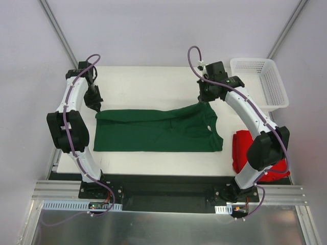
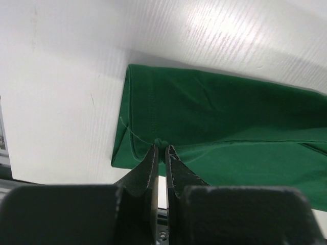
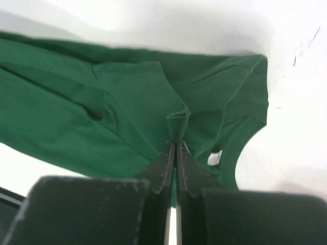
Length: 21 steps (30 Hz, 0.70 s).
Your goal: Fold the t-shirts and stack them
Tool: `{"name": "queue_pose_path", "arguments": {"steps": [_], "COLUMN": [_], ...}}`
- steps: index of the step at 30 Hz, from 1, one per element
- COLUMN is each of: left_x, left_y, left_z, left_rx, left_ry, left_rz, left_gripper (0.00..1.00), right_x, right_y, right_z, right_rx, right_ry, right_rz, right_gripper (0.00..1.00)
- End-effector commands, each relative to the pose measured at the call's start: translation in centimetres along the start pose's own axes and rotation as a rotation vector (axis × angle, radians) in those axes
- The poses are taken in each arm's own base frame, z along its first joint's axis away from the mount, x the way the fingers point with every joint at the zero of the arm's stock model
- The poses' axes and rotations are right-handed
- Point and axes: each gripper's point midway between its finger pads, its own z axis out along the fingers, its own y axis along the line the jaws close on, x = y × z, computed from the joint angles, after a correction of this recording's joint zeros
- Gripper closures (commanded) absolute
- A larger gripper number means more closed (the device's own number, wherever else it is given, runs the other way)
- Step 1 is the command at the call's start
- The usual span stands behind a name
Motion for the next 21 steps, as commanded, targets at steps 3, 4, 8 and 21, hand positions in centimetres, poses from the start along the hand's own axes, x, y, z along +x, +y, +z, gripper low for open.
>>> {"name": "queue_pose_path", "arguments": {"steps": [3,4,8,21], "left_x": [1.0,1.1,1.1,1.4], "left_y": [0.9,1.0,1.3,1.9], "left_z": [-0.9,-0.8,-0.1,1.3], "left_rx": [-0.058,-0.064,-0.08,-0.122], "left_ry": [-0.008,-0.004,0.013,0.054], "left_rz": [0.002,0.002,0.011,0.011], "left_gripper": [1.0,1.0,1.0,0.01], "right_x": [0.2,0.4,1.0,4.2], "right_y": [0.1,0.2,0.3,1.6], "right_z": [-2.2,-2.2,-2.5,-2.9], "right_rx": [0.015,0.015,0.013,-0.016], "right_ry": [-0.049,-0.045,-0.035,0.032], "right_rz": [-0.013,-0.014,-0.015,-0.011], "right_gripper": [0.99,0.99,0.99,0.99]}}
